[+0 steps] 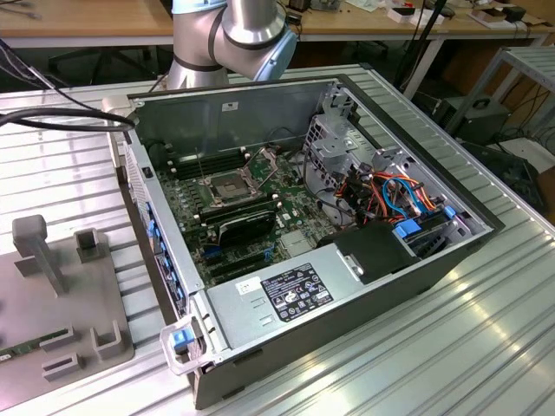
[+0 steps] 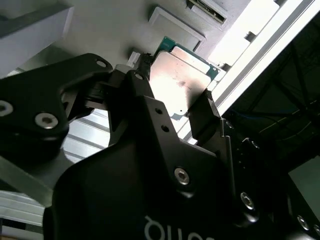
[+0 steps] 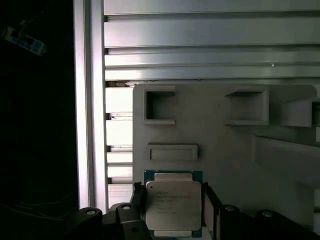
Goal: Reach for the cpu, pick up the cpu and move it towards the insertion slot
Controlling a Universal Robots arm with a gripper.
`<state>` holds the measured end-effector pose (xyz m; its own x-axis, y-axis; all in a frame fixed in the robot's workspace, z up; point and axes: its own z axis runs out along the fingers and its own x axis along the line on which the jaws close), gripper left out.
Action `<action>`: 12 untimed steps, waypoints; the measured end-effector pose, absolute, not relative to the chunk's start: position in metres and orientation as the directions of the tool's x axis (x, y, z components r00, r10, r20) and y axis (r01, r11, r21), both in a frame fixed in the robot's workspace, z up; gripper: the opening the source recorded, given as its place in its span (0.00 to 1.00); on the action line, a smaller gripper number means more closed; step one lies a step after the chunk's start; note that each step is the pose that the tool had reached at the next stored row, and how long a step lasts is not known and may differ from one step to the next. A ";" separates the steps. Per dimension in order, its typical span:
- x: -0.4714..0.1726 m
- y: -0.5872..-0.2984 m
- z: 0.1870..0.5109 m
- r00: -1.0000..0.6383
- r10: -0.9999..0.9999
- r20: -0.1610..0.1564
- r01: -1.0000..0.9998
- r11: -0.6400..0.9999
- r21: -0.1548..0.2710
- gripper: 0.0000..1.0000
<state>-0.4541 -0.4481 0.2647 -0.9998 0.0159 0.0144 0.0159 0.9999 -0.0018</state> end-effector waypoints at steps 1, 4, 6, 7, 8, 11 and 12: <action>-0.454 -0.448 0.266 -1.000 0.016 0.014 0.016 1.000 -0.002 0.55; -0.454 -0.448 0.275 -1.000 0.016 0.015 0.016 1.000 -0.002 0.55; -0.454 -0.448 0.283 -1.000 0.016 0.015 0.016 1.000 -0.002 0.55; -0.454 -0.448 0.287 -1.000 0.016 0.015 0.016 1.000 -0.002 0.55; -0.454 -0.448 0.290 -1.000 0.016 0.015 0.016 1.000 -0.002 0.55; -0.454 -0.448 0.297 -1.000 0.016 0.015 0.016 1.000 -0.002 0.55; -0.454 -0.448 0.300 -1.000 0.016 0.015 0.016 1.000 -0.002 0.55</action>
